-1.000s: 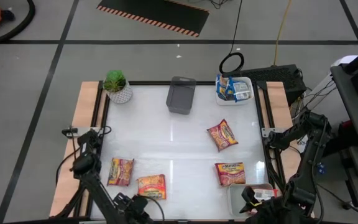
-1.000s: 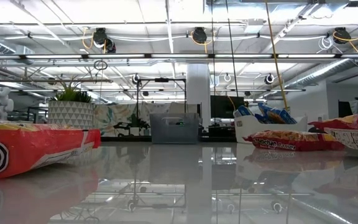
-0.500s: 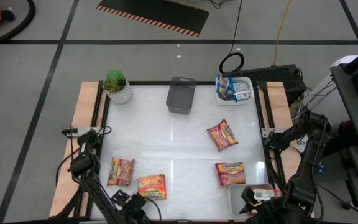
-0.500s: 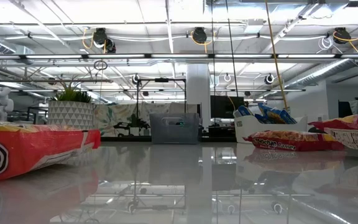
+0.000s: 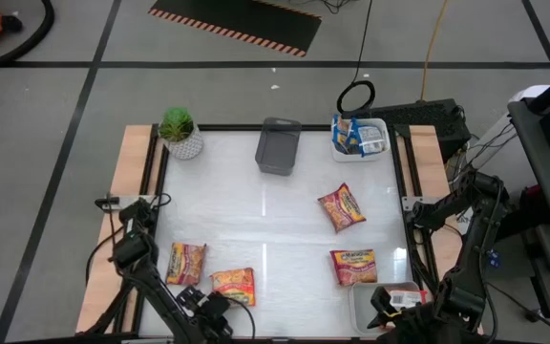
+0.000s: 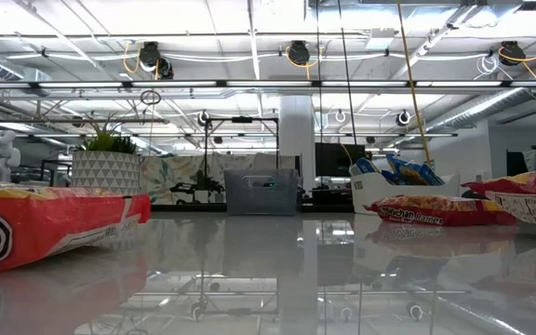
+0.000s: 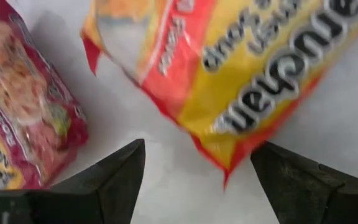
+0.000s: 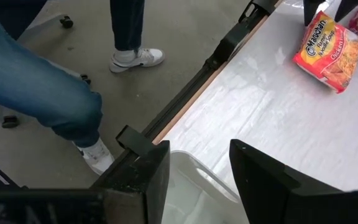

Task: Sort Maruchan noodles
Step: Put the orange noodle pack into the gray bin

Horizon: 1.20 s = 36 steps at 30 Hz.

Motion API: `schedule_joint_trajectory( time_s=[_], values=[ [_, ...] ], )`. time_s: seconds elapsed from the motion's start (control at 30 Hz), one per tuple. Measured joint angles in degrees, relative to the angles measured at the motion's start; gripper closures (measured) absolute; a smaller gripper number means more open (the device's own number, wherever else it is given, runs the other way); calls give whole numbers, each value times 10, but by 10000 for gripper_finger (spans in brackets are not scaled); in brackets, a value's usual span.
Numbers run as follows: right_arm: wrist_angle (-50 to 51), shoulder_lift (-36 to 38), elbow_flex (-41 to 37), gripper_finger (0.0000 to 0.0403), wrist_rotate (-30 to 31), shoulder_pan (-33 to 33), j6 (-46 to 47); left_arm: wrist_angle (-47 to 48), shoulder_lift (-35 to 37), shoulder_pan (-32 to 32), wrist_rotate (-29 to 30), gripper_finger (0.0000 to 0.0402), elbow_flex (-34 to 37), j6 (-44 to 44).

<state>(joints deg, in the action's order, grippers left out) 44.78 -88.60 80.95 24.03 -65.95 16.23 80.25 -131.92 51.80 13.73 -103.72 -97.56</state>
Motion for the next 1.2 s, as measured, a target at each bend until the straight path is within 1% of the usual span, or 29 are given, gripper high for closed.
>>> schedule_joint_trajectory(
  time_s=[0.13, 0.27, 0.37, 0.43, 0.53, 0.63, 0.77, 0.9, 1.0, 1.07, 1.2],
  values=[
    [-5, 0, 0, 243, 1, 0, -1, 2, -1, -8, 9, 101, 0, 0],
    [-14, 0, 0, 243, 1, 0, -23, 1, -1, -17, 9, 102, 0, 1],
    [-24, 0, 0, 243, 2, 0, -34, -2, -1, -24, 9, 118, 0, 16],
    [-33, 0, 0, 243, 2, 0, -35, -5, -1, -28, 9, 137, 0, 26],
    [-42, 0, 0, 243, 2, 0, -35, -10, -2, -32, 13, 177, 0, 44],
    [-47, 0, 0, 243, 2, 1, -35, -29, -2, -35, 14, 228, 1, 75],
    [-52, 0, 0, 243, 2, 10, -36, -62, -2, -41, 14, 304, 1, 144],
    [-71, 0, -7, 243, 2, 21, -39, -71, -2, -48, 14, 363, 1, 163],
    [-73, 0, -19, 243, 1, 27, -39, -71, 3, -53, 13, 390, 1, 164],
    [-73, 0, -30, 243, 1, 34, -39, -75, 9, -59, 18, 394, 2, 164],
    [-73, 0, -52, 243, 0, 43, -39, -76, 37, -64, 52, 394, 1, 145]
  ],
)
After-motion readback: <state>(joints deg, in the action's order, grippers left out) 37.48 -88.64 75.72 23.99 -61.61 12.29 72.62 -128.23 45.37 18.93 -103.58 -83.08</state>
